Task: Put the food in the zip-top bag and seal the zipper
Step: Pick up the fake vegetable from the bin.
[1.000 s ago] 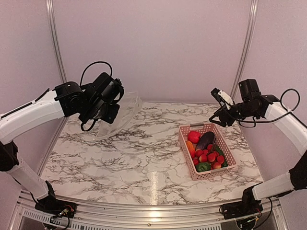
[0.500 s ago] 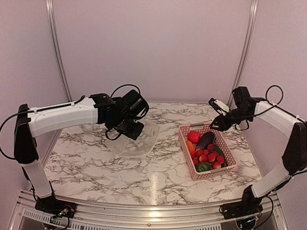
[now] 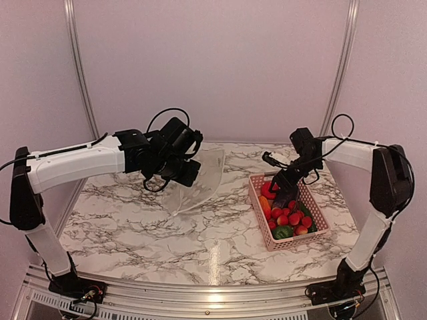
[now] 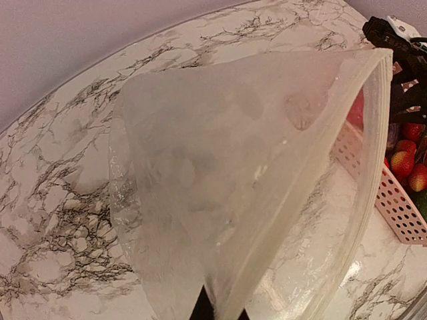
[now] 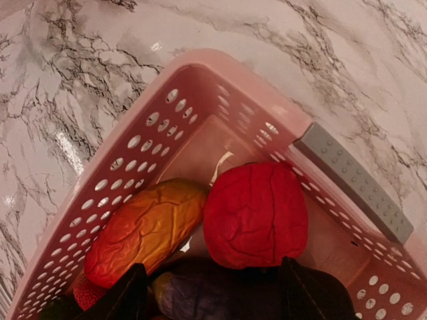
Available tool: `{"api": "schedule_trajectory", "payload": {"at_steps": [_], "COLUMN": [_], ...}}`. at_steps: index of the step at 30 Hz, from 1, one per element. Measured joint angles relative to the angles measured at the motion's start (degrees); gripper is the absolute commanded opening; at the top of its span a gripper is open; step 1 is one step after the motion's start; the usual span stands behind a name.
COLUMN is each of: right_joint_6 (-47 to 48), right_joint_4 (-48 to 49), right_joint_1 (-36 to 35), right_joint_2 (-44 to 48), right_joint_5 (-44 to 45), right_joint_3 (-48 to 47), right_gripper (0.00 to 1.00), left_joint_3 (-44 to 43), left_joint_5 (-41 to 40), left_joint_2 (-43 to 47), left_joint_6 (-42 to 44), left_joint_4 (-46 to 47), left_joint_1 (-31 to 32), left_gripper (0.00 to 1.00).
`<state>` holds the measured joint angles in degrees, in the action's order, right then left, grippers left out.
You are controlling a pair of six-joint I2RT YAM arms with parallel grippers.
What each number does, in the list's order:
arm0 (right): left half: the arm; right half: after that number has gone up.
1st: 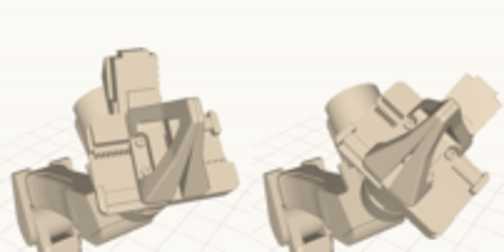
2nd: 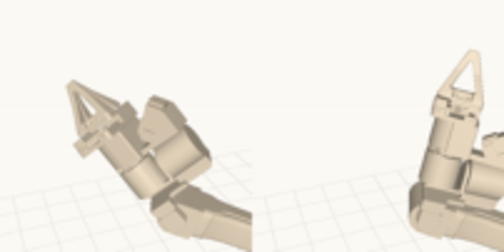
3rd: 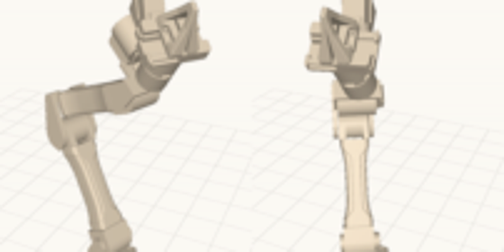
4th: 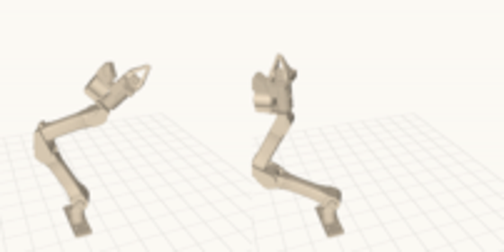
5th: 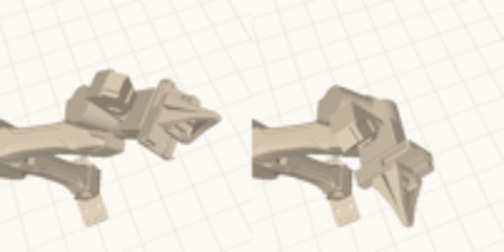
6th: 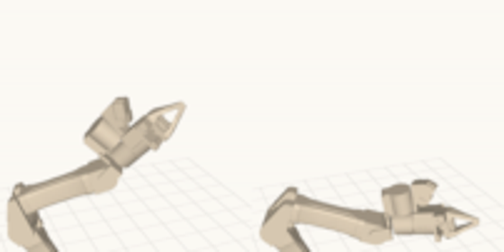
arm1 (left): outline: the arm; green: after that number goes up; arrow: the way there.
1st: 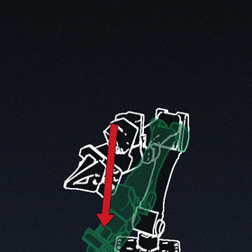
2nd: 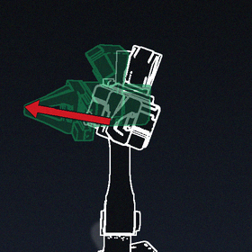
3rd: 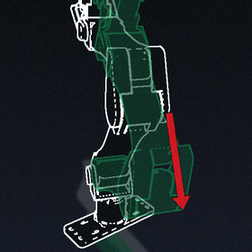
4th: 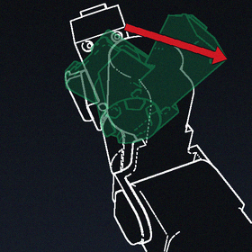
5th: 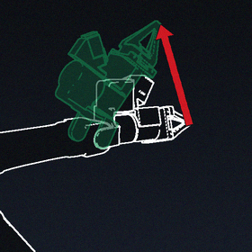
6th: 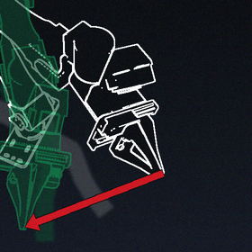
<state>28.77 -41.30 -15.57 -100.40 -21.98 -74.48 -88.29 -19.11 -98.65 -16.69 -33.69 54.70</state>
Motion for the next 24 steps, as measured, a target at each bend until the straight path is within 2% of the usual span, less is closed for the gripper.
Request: {"api": "schedule_trajectory", "payload": {"at_steps": [6, 16, 22, 24], "right_joint_6": [0.02, 0.09, 0.22, 0.22], "right_joint_4": [-0.85, -0.79, -0.26, 0.0], "right_joint_1": [-0.24, -1.36, -1.46, -1.46], "right_joint_2": [-2.91, -8.02, -10.84, -10.95], "right_joint_5": [2.05, 4.68, 7.19, 7.61], "right_joint_3": [-1.55, -5.29, -5.79, -5.73], "right_gripper": [0.65, 0.78, 0.79, 0.74], "left_joint_3": [1.55, 3.76, 6.25, 6.34], "left_joint_5": [0.02, 0.96, 2.16, 2.4], "left_joint_2": [1.22, 2.16, 4.66, 5.14], "left_joint_6": [-0.28, -1.29, -2.05, -2.16], "left_joint_4": [1.62, 3.93, 6.21, 6.73], "left_joint_1": [0.0, 0.0, 0.0, 0.0], "left_gripper": [0.0, 0.0, 0.0, 0.0]}}
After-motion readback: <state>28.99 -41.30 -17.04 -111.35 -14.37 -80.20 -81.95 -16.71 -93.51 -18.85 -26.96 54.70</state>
